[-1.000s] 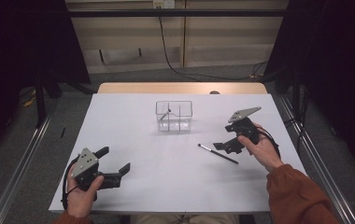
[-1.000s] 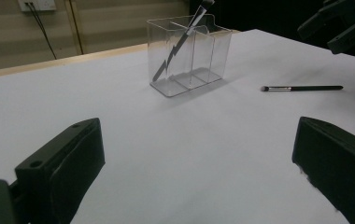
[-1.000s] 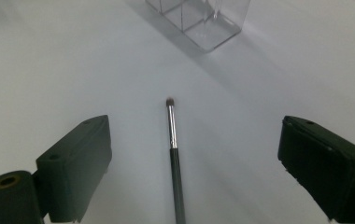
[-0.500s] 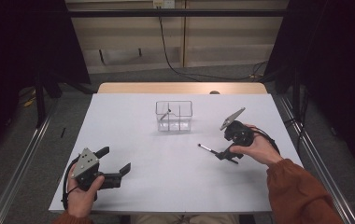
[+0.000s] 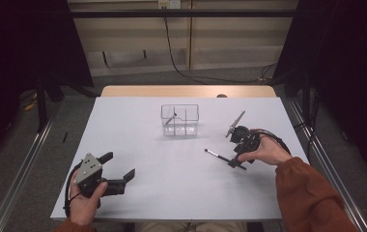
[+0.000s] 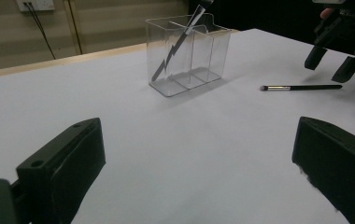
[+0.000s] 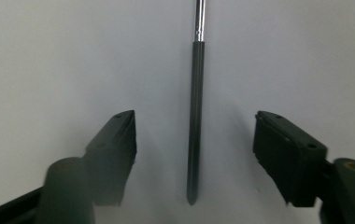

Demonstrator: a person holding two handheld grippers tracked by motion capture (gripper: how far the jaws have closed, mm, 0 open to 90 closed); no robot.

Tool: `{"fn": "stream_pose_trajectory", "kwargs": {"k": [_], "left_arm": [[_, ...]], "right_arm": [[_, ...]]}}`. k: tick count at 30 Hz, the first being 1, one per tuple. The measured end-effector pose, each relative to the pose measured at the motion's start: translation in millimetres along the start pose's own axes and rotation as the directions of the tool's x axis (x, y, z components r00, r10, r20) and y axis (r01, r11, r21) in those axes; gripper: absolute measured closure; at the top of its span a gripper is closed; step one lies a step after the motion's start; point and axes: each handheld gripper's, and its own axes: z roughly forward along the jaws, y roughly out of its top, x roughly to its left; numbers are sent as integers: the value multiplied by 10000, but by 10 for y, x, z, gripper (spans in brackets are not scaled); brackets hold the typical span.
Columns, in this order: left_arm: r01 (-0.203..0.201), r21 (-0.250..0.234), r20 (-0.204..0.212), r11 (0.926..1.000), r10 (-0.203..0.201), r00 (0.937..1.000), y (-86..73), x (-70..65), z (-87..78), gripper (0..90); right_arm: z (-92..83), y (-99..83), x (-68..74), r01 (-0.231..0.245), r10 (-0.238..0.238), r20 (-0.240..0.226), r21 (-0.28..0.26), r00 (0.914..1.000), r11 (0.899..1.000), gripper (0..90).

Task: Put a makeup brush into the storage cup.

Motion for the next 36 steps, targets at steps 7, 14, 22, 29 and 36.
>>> {"fn": "stream_pose_trajectory", "kwargs": {"k": [7, 14, 22, 29, 36], "left_arm": [[60, -15, -37, 10000, -60, 10000, -2, 5, 0, 24], [36, 1, -33, 10000, -36, 10000, -3, 8, -1, 23], [26, 2, -46, 10000, -26, 10000, -3, 6, -1, 22], [42, 55, -96, 10000, -42, 9999, -8, 16, 5, 21], [36, 52, -76, 10000, -35, 10000, -8, 15, 7, 21]], "right_arm": [[58, 4, -34, 130, -132, 39, 478, 9999, 9988, 473], [120, 8, -63, 235, -240, 43, 948, 9997, 9952, 592], [179, 24, -46, 271, -289, 118, 1302, 9995, 9911, 655], [197, 48, 0, 284, -374, 576, 1505, 9976, 9882, 708], [205, 83, 13, 275, -411, 741, 1764, 9964, 9839, 740]]}}
